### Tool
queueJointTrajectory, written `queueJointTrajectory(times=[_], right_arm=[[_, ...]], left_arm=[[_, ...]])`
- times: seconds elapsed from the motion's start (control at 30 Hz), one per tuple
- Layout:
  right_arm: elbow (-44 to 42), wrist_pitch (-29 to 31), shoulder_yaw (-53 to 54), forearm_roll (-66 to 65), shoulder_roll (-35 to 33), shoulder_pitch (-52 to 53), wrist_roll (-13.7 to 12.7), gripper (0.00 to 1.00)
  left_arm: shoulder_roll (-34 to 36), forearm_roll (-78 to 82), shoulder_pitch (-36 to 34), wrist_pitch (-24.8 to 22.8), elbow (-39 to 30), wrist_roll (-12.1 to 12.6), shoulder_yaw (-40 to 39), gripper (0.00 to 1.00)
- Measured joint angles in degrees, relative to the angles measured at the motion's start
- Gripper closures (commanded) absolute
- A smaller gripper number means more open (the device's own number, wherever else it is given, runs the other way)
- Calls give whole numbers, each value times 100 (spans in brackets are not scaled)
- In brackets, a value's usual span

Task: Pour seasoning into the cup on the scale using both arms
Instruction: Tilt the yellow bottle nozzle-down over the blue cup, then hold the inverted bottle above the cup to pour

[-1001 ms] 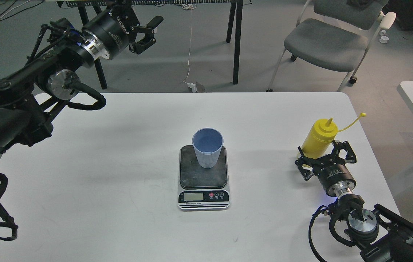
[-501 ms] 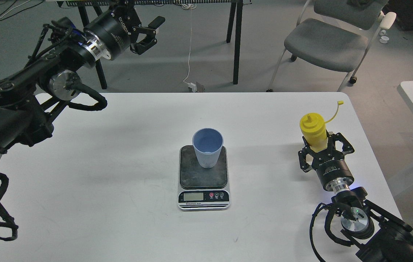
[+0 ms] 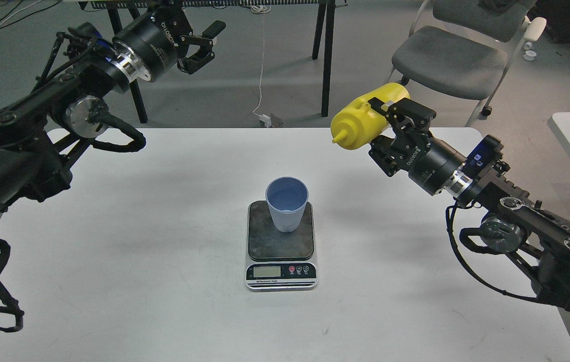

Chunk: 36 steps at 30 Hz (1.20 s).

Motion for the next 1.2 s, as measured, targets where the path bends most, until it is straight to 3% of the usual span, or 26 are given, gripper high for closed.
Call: queueJointTrajectory(times=[0.2,0.37,0.7,1.2], right_arm=[[51,-1628,-1883,-781,-356,1438,-71,58],[69,-2296,-2784,-1116,-440,2281,-65,58],[73,-2511,-3676,-2134,-174,2954,-94,58],[-393,-2858,-3986,-2978,496,2980,-161,58]], left_arm=[[-5,0,0,-4,0,-1,-13,0],[-38,0,0,-8,2,-15,-20,0],[1,0,-10,-22,2,-29,-28,1],[6,0,9,-27,0,-36,-38,0]])
